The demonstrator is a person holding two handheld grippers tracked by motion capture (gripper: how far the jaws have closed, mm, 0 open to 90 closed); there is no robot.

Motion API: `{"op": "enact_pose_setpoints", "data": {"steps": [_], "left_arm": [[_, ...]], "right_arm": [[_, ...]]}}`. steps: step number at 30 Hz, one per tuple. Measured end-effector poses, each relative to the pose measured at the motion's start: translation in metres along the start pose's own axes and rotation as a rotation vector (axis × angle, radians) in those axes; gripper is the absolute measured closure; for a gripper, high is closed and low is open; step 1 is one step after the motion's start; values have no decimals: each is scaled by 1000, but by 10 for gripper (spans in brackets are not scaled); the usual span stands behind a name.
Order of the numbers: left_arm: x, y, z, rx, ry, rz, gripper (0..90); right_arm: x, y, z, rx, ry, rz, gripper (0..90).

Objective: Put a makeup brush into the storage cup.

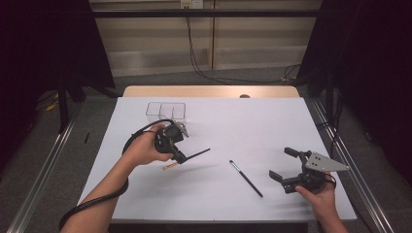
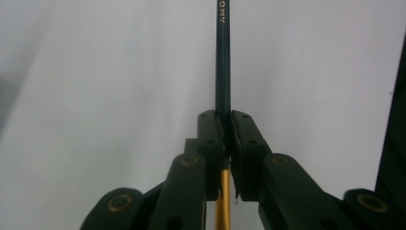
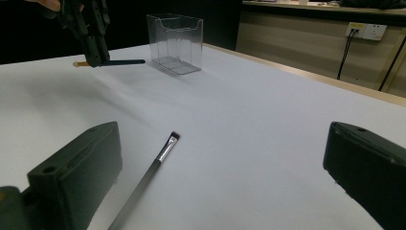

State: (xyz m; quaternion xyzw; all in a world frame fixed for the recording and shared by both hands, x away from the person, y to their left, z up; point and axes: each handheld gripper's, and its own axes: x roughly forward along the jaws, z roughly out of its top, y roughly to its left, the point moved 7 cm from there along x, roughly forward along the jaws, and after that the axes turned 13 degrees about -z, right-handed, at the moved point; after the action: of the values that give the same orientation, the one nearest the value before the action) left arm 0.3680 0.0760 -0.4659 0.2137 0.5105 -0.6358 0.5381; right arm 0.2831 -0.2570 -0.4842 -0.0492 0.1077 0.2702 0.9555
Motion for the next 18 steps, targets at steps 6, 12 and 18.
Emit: {"op": "enact_pose_setpoints", "data": {"steps": [6, 12, 18], "left_arm": [[7, -10, 16, 48, 2, -13, 837], [13, -17, 29, 79, 5, -29, 837], [17, -24, 38, 102, 4, -31, 837]], "right_arm": [[1, 1, 1, -5, 4, 7, 0], [3, 3, 2, -6, 11, 21, 0], [5, 9, 5, -19, 14, 38, 0]]}}
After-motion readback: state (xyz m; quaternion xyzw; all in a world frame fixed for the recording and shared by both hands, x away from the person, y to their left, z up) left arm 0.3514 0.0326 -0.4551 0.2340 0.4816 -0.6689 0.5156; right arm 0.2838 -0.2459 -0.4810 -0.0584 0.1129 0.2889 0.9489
